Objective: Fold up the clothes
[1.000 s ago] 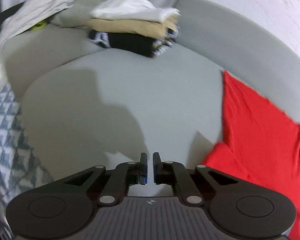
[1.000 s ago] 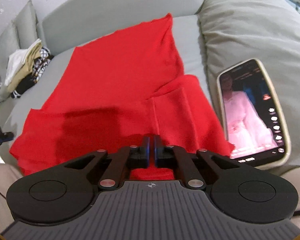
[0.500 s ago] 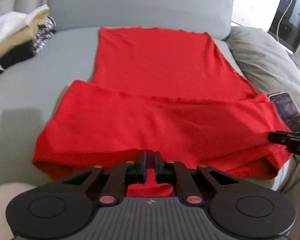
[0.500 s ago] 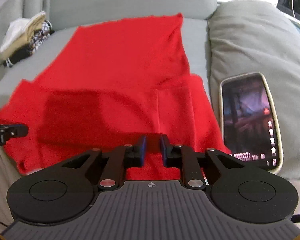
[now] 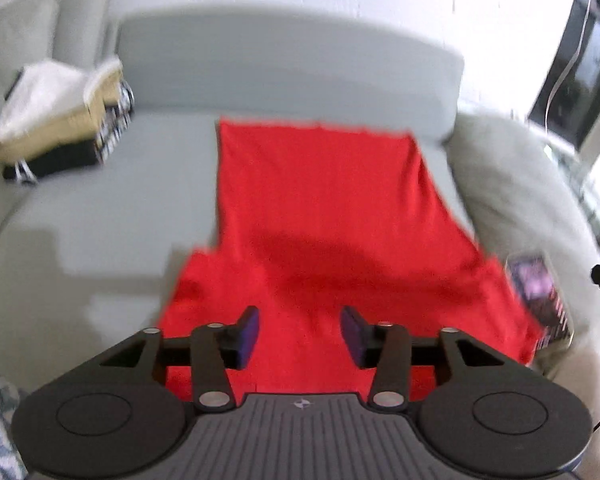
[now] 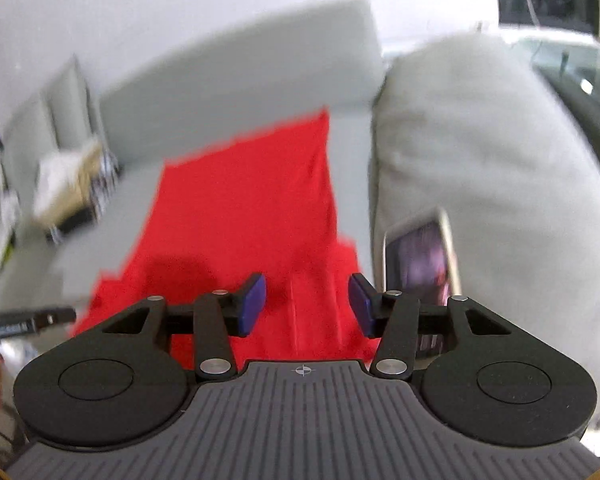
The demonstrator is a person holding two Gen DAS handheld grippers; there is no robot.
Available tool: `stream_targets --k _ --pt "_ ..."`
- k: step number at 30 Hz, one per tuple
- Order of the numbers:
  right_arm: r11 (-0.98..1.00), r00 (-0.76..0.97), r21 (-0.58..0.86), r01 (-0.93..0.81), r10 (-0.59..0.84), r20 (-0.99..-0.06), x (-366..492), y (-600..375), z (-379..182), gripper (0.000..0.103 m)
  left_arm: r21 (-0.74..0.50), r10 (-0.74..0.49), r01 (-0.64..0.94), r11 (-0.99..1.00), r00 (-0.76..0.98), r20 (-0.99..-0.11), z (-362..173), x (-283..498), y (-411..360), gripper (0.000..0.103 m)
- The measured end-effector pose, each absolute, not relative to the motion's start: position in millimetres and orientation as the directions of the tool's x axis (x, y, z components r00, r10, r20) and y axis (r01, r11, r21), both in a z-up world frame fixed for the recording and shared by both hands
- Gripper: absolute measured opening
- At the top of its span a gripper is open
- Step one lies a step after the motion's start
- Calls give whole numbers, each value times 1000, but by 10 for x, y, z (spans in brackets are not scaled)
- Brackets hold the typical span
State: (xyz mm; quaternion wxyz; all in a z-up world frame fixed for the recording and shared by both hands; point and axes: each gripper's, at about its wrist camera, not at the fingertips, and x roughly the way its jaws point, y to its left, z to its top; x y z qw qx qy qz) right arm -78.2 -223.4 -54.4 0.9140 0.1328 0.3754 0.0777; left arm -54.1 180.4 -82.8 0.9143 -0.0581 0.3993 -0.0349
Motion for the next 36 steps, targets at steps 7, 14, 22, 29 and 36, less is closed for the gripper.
stream_targets --k 7,14,22,29,36 --pt "937 772 345 -64 265 -577 -390 -2351 -18 61 -180 -109 -17 983 739 -664 -555 -295 1893 66" --pt "950 739 312 17 198 -644 251 -2235 3 64 -176 -60 -84 981 727 -684 -589 110 2031 69" --pt "966 725 258 12 169 -668 906 -2004 -183 65 -185 -60 -97 978 719 -693 -730 688 2254 69" --pt "938 612 347 -14 282 -739 1874 -1933 -883 49 -246 -138 -90 965 623 -770 -1514 1567 2582 11" --pt "909 592 412 68 295 -750 2950 -2100 -1657 46 -276 -97 -171 946 662 -743 -2014 2497 3027 37"
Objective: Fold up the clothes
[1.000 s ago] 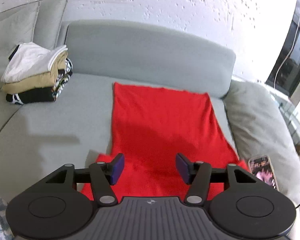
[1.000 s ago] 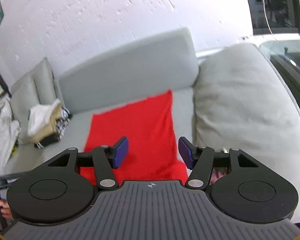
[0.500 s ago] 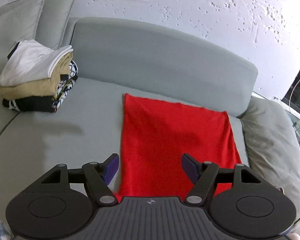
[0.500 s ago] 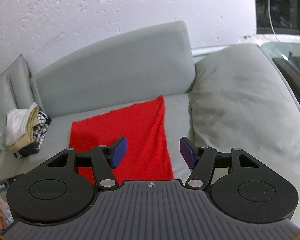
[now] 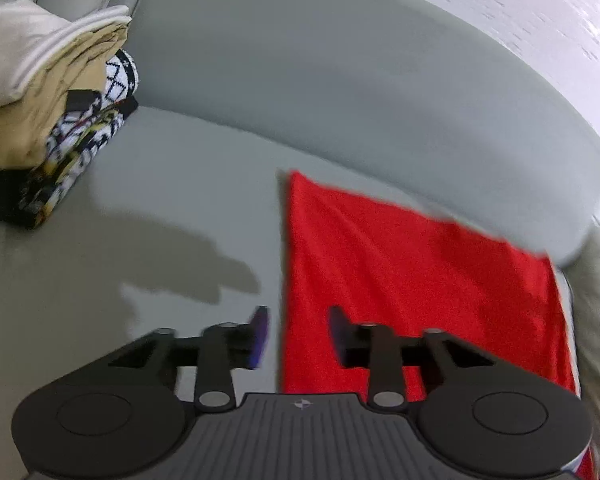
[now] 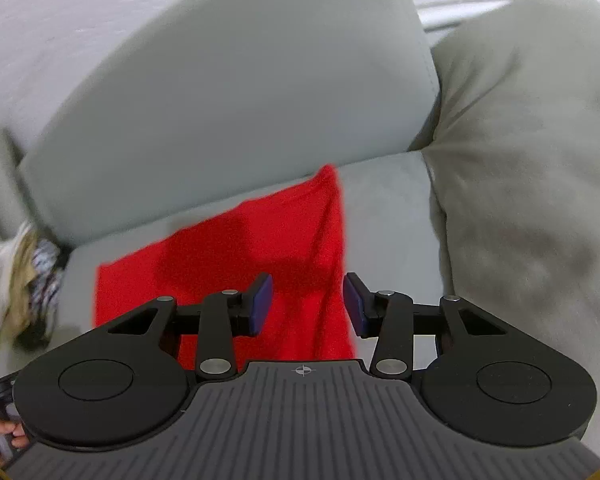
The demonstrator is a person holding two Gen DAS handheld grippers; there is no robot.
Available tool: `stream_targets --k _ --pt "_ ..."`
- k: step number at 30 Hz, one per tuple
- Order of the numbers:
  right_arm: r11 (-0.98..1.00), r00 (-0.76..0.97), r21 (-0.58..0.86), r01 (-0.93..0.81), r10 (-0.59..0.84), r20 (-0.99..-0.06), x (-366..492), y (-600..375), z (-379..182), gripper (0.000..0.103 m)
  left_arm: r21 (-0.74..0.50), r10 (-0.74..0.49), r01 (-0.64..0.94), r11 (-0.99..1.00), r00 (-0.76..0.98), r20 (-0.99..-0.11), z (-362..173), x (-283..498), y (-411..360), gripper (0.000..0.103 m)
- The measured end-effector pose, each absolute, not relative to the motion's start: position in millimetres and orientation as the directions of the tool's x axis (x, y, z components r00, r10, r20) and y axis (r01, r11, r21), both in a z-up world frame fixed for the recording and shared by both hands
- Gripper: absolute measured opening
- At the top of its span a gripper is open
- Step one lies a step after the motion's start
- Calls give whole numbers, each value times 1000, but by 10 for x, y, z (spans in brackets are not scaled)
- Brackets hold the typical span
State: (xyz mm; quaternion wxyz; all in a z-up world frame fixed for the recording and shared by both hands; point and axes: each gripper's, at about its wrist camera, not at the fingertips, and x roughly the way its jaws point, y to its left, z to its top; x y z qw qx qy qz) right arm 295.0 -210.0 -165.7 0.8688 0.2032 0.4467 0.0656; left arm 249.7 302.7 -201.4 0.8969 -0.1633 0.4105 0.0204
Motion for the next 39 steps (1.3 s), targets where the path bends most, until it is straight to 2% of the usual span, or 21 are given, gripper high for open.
stream_targets --k 6,11,13,16,19,23,24,26,27,28,31,39 --pt "875 580 469 122 321 -749 3657 -2249 -2119 46 -379 -219 -130 916 631 -744 -2327 3166 3228 37" --pt "865 580 495 79 364 -729 3965 -2279 -2249 46 -456 -312 -63 888 645 -697 -2383 3387 3321 37" --pt "877 569 479 37 375 -732 4022 -2266 -2256 45 -437 -319 -27 899 642 -697 -2370 3455 3303 38" --pt "888 567 461 6 377 -733 4041 -2264 -2272 38 -407 -304 -15 913 641 -705 -2363 3571 3282 39" --pt "879 574 477 12 384 -723 4038 -2285 -2300 37 -401 -289 -31 916 645 -708 -2390 3679 3298 38" --pt "896 579 444 -17 371 -726 4056 -2193 -2289 37 -354 -248 -38 934 644 -724 -2399 3745 3255 23" --pt "910 578 414 -30 353 -735 4063 -2134 -2274 37 -333 -231 -39 942 643 -730 -2393 3750 3236 16" --pt "935 577 349 -59 317 -752 4075 -2009 -2244 20 -307 -209 -43 951 644 -736 -2382 3759 3195 5" --pt "945 575 319 -76 303 -760 4073 -1943 -2226 7 -296 -198 -43 954 649 -735 -2364 3750 3175 3" --pt "949 577 302 -86 294 -761 4062 -1897 -2201 5 -283 -188 -41 958 656 -731 -2337 3732 3156 2" --pt "962 626 260 -84 253 -738 3936 -1829 -2004 5 -251 -169 -20 968 685 -709 -2184 3591 3108 2" --pt "938 675 345 21 241 -698 3107 -2011 -1010 5 -301 -216 30 953 765 -607 -1365 2756 3120 2"
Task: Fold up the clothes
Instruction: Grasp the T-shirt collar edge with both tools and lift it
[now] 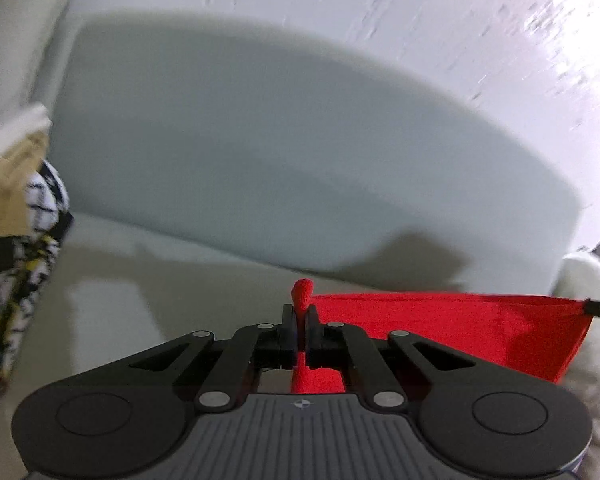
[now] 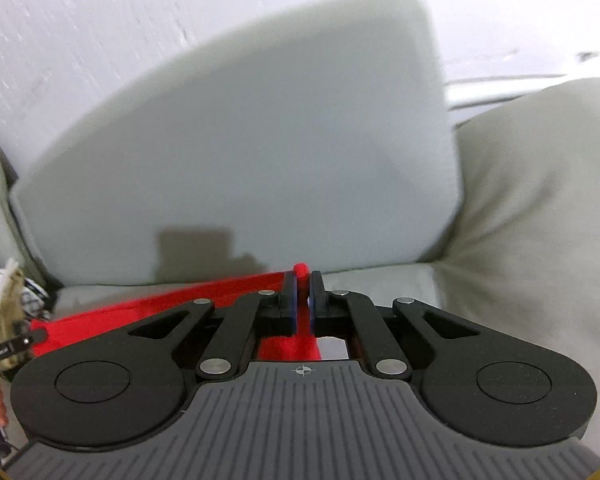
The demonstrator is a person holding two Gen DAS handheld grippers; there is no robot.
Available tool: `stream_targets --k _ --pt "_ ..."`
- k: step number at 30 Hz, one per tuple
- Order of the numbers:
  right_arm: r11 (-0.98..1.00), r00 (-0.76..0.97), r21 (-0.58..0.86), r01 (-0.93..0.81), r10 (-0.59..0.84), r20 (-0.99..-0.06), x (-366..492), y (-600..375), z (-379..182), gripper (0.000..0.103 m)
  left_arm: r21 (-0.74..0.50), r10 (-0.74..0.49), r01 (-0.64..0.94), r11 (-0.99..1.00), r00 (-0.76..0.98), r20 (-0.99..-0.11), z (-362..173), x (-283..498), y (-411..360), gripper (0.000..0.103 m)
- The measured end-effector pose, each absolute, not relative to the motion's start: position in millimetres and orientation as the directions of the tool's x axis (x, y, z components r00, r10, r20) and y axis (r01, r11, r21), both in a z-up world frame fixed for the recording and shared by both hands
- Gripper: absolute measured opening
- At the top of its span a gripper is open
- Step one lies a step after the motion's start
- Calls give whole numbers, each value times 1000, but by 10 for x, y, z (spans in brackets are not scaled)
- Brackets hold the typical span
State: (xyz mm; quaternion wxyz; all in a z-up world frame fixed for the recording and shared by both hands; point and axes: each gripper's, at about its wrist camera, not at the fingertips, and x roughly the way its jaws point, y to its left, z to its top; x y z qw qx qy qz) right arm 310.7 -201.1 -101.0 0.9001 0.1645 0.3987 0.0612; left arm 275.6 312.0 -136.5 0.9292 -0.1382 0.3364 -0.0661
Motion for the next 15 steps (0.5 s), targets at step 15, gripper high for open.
stream_targets --k 15 --pt "872 561 456 176 292 -774 623 -2428 -943 5 -116 -65 -30 993 680 -730 -1160 272 2674 2"
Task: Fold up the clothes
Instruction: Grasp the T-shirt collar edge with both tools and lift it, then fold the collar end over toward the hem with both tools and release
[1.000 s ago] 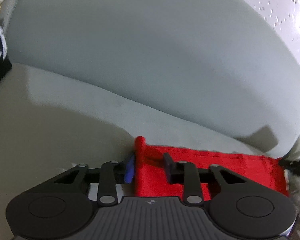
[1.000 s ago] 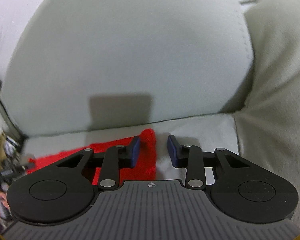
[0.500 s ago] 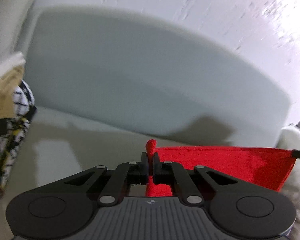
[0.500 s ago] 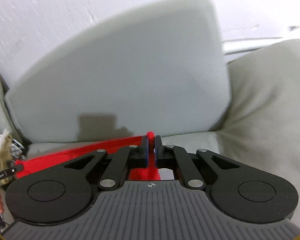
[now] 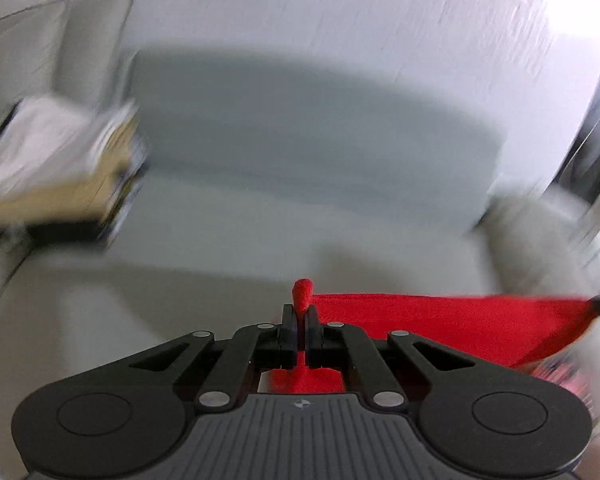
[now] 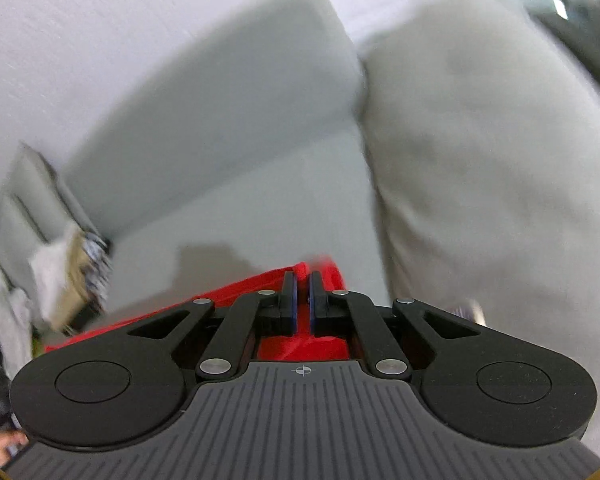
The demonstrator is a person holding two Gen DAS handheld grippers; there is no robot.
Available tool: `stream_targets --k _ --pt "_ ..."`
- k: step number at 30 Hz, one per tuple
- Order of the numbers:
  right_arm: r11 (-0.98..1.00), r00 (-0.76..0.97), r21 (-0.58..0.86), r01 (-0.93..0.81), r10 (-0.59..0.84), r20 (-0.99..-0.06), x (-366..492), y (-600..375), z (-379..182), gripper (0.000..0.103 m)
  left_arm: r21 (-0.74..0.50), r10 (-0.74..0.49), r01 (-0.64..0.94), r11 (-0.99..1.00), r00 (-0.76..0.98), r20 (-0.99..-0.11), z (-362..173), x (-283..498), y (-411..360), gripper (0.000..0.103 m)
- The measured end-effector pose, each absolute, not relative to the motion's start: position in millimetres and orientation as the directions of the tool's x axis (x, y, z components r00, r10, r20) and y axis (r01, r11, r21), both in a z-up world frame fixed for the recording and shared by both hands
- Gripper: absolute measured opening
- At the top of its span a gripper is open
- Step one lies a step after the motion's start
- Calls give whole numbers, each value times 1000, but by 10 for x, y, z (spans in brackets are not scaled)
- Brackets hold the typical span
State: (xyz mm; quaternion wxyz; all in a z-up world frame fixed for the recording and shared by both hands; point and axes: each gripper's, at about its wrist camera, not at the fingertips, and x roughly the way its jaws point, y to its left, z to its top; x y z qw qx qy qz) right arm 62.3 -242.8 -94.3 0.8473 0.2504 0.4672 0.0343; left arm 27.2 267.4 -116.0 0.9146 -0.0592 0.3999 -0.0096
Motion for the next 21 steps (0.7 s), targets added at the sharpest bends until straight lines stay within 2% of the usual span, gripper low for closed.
stream_targets --k 2,5,12,20,21 --pt "889 506 410 205 262 -822 518 -2377 -1291 5 -91 -17 -86 992 627 -779 -1472 155 2600 2" --pt "913 477 351 208 219 -851 330 -2296 -1541 5 -92 15 -144 985 607 -795 -1670 -13 2553 2" --pt "898 591 397 189 219 -776 -107 -2384 -1326 5 -128 10 -147 981 693 -721 -1438 -501 2408 2" --pt "920 529 331 209 178 -830 -359 -2390 -1580 5 -76 35 -147 986 635 -771 -1773 -638 2341 2" --pt "926 519 324 193 184 -835 -388 -2377 -1590 5 -63 38 -139 988 624 -780 -1780 -647 2339 6"
